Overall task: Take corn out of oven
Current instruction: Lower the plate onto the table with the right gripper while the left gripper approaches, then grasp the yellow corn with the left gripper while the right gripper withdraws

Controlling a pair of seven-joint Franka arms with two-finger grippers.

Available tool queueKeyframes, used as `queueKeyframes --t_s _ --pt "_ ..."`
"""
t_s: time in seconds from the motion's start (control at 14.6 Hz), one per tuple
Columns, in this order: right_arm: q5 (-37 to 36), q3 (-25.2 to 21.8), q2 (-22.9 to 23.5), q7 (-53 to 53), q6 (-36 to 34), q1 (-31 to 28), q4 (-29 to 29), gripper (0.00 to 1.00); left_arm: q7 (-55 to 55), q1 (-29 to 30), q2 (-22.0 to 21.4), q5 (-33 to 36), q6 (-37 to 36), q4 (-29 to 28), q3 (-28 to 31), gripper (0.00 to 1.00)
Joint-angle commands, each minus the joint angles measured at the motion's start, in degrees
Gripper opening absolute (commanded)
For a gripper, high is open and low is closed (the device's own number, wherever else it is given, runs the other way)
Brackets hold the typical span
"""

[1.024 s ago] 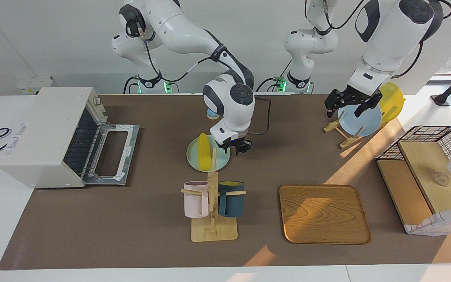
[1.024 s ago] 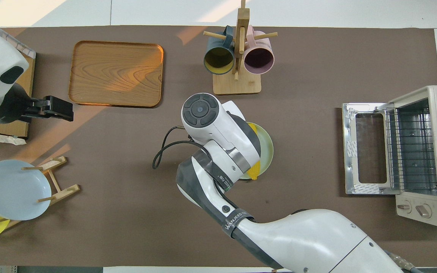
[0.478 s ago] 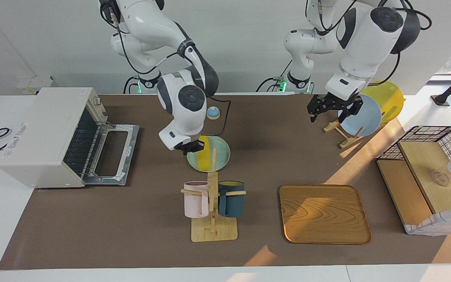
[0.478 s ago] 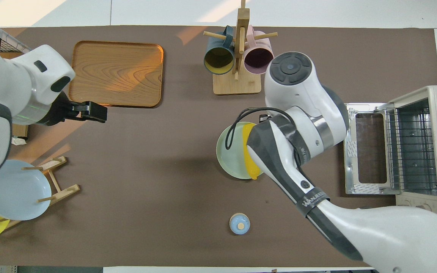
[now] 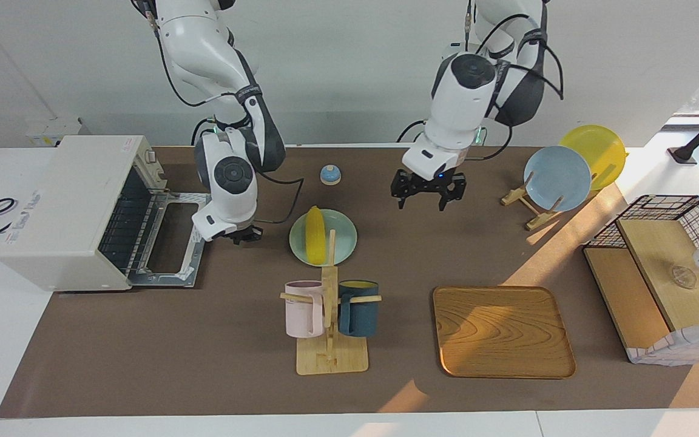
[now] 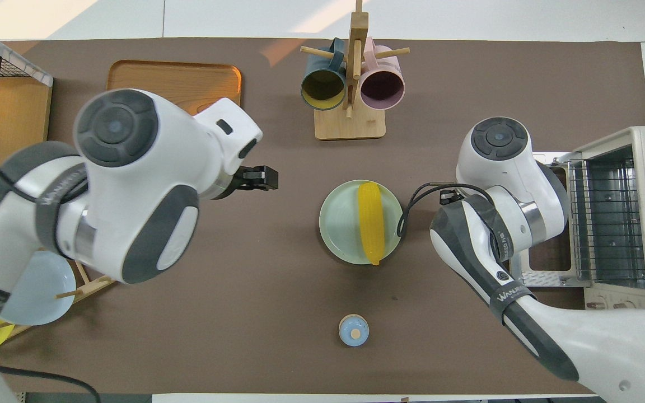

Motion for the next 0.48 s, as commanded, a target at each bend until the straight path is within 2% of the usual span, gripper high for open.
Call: queueKeyframes --t_s 0.0,0.27,0.41 --pt "-1.93 0.86 -2.39 -4.27 2.57 -4.39 -3.59 0.0 -6.11 -6.25 5.06 -0.88 7.1 0.12 1.01 1.0" --pt "-2.02 0.77 -2.48 -4.72 3.28 -5.63 -5.25 0.0 -11.91 -13.81 12.87 -0.36 14.58 1.95 1.27 1.0" --pt "-2.11 0.77 -2.48 -6.2 3.11 -6.94 -5.35 0.0 -12.63 -15.76 16.05 -0.36 14.86 4.5 1.36 1.0"
